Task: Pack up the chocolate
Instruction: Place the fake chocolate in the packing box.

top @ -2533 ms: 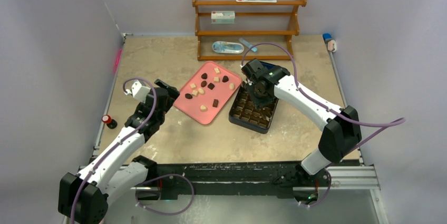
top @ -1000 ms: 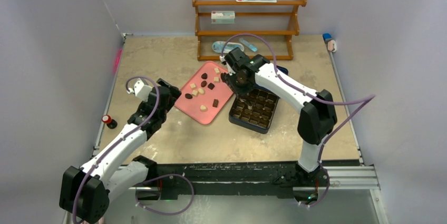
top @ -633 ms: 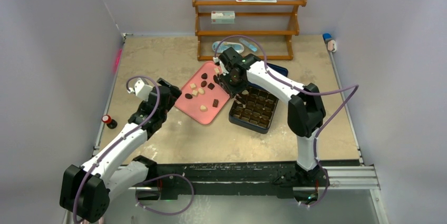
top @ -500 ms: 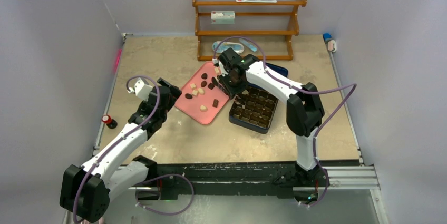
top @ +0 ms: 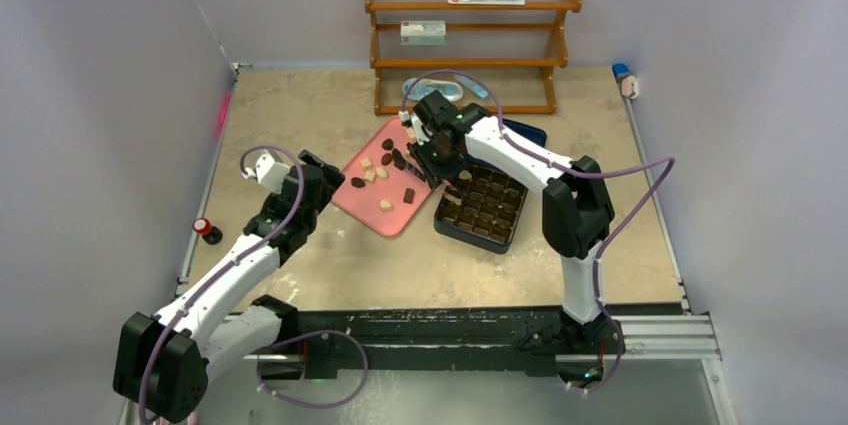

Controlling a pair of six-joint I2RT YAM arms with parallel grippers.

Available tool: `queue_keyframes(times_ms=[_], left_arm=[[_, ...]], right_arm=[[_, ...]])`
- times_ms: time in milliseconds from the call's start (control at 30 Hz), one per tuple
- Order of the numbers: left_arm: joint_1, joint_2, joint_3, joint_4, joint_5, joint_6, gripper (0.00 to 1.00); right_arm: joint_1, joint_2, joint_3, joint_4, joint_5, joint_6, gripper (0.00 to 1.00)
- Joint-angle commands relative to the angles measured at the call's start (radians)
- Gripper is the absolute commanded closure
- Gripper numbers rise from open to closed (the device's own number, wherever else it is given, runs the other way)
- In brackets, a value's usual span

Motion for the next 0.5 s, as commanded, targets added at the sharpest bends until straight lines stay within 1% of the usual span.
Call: queue_keyframes(times_ms=[0,467], left_arm=[[0.007,-0.012,-0.009,0.025,-0.005,-0.003,0.0],[0.007,-0.007,-0.012,0.028,-0.003,-0.008,0.0]], right_arm=[[0.003,0.017,0.005,0.014,-0.026,-0.027,0.6],[0.004,0.084,0.03,0.019,-0.029,-0.036,0.58]])
